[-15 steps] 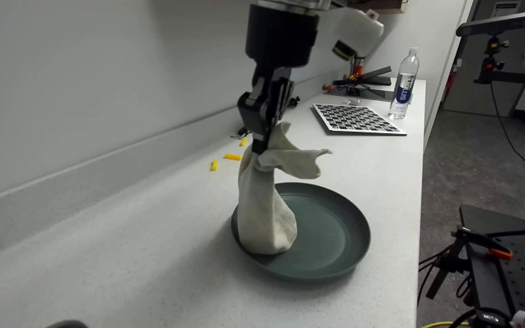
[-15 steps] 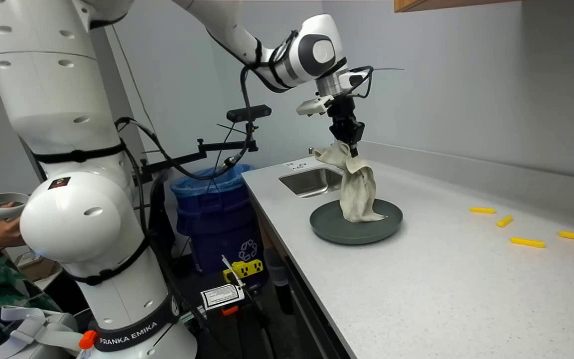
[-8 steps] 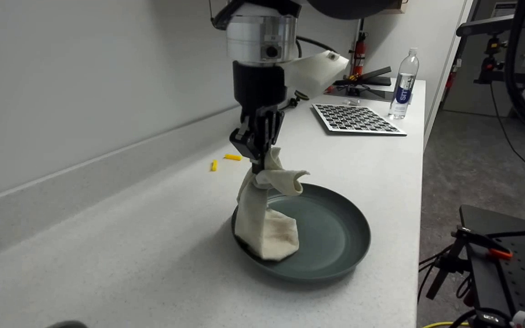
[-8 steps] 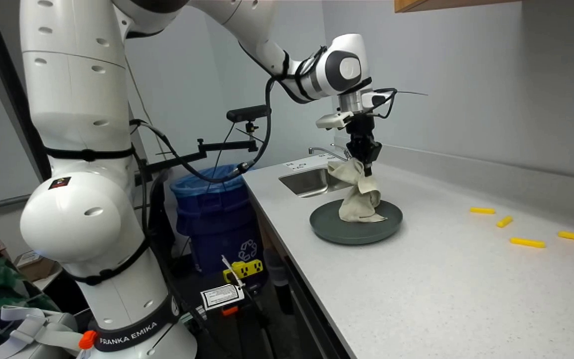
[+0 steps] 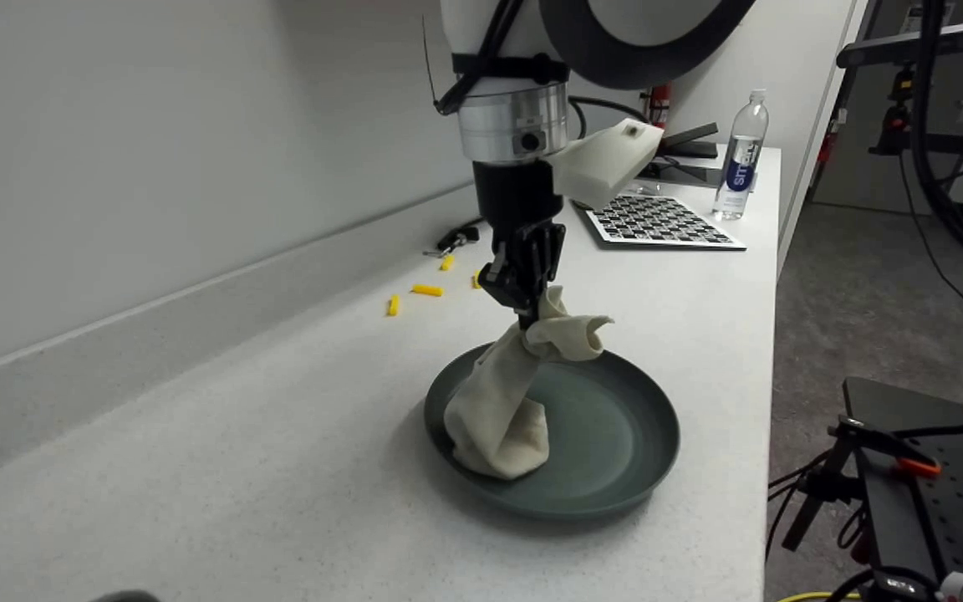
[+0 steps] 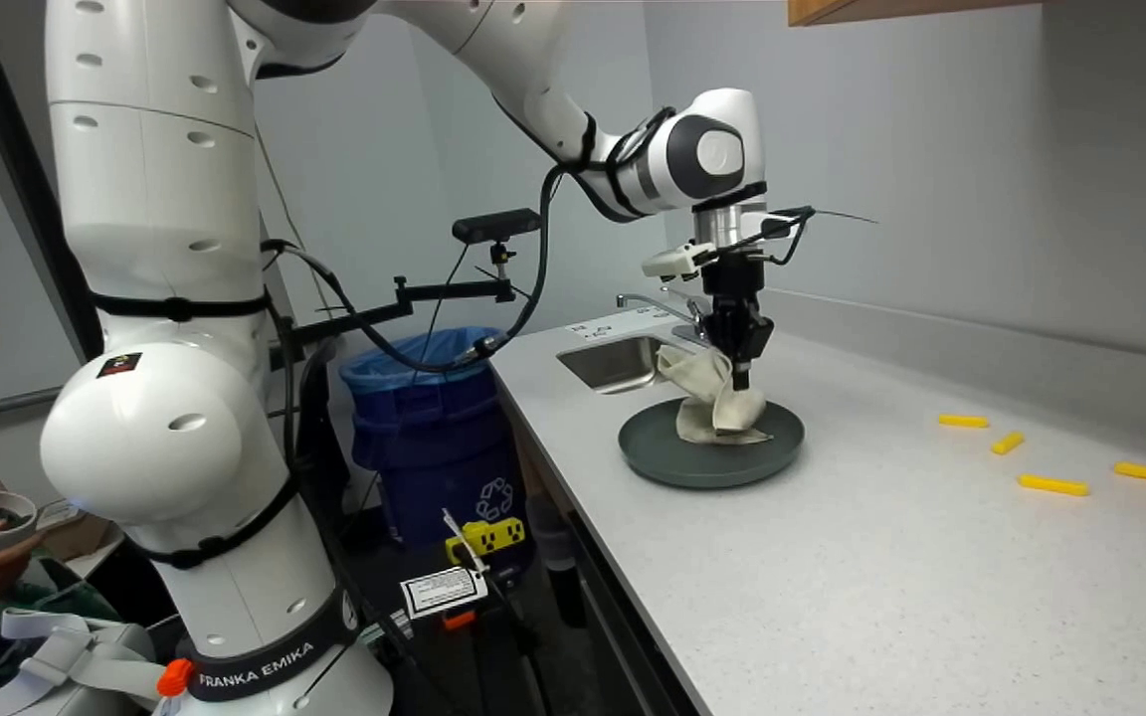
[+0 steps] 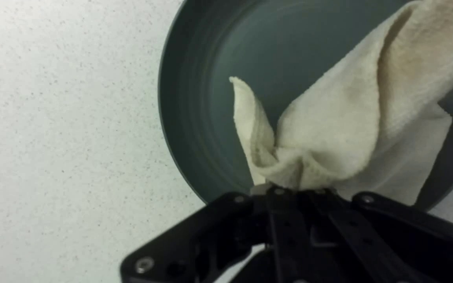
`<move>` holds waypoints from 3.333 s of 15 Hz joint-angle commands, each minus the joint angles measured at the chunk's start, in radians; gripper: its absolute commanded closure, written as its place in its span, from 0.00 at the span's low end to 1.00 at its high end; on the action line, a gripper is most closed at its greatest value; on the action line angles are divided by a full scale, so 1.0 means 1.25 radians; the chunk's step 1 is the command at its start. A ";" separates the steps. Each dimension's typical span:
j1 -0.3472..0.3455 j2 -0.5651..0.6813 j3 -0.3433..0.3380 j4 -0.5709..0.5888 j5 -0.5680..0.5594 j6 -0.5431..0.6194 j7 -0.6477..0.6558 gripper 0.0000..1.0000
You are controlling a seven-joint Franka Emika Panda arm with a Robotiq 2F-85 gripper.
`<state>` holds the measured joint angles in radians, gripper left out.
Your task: Use the towel on the left to wipe the grey plate
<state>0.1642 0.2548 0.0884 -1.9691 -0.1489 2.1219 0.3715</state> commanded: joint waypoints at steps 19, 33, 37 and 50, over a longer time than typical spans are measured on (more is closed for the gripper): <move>0.057 0.184 0.010 0.086 0.080 0.036 0.073 0.99; 0.048 0.034 -0.032 0.008 0.034 -0.183 0.056 0.99; 0.029 0.019 -0.019 0.012 0.064 -0.252 -0.023 0.99; 0.142 0.225 0.020 0.261 0.066 0.040 0.046 0.99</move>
<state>0.2948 0.4657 0.1372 -1.7509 0.0069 2.1267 0.3986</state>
